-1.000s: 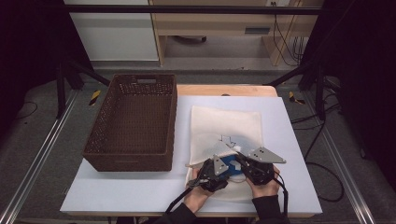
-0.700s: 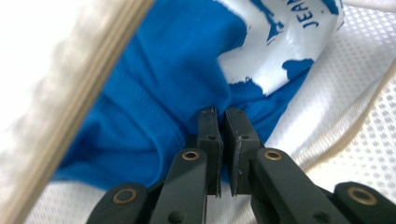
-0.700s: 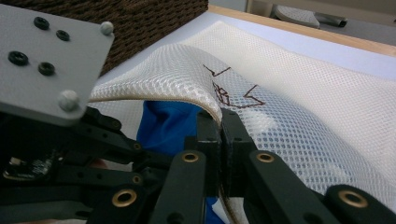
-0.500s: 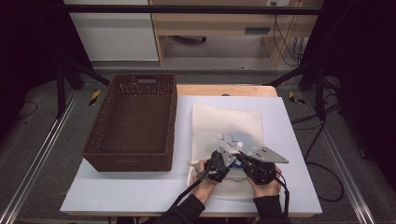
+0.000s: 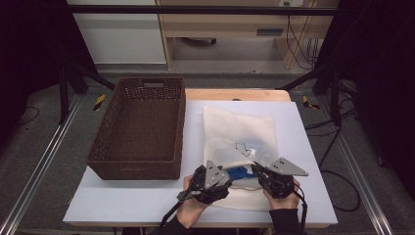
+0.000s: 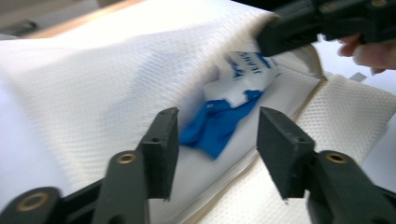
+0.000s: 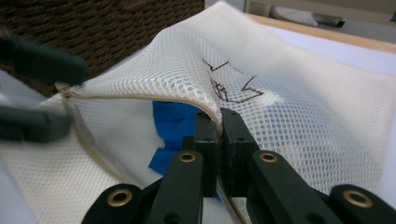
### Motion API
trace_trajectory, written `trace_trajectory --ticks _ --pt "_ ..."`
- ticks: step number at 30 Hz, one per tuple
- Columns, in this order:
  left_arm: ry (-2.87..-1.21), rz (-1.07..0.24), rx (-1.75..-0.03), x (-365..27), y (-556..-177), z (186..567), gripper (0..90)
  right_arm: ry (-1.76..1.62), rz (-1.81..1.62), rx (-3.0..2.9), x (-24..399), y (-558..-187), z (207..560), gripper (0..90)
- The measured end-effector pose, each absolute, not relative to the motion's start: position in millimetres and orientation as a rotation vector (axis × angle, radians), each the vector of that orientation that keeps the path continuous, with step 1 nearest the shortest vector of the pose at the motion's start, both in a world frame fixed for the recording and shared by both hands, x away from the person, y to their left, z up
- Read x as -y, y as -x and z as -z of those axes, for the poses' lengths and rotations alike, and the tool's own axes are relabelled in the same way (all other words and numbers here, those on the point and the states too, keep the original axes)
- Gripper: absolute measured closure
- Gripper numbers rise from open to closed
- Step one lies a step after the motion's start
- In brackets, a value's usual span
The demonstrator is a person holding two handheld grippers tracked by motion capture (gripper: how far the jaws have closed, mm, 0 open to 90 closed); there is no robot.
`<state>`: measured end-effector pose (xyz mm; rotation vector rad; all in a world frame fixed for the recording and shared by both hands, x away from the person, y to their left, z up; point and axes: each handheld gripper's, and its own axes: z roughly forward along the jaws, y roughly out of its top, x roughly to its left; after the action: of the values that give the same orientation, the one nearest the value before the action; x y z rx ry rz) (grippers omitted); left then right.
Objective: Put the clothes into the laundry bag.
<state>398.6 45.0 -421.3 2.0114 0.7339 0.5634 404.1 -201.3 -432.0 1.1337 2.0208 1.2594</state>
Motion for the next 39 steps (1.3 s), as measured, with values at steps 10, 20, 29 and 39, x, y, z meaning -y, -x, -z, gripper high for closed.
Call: trace_trajectory --ticks 10,20,29,39 --pt "-2.030 -0.516 -0.913 -93 -410 449 43.8 -1.147 -1.211 -2.148 196 -397 450 61.2" --pt "-2.090 -0.485 -0.986 -105 -417 482 56.8 -1.228 -1.204 -2.022 225 -386 449 39.3" --pt "-2.076 -0.451 -1.007 -112 -416 483 53.1 -1.450 -0.966 -1.990 263 -390 470 44.9" --pt "-2.063 -0.366 -0.993 -113 -415 485 69.4 -1.479 -0.946 -2.092 267 -406 480 63.8"
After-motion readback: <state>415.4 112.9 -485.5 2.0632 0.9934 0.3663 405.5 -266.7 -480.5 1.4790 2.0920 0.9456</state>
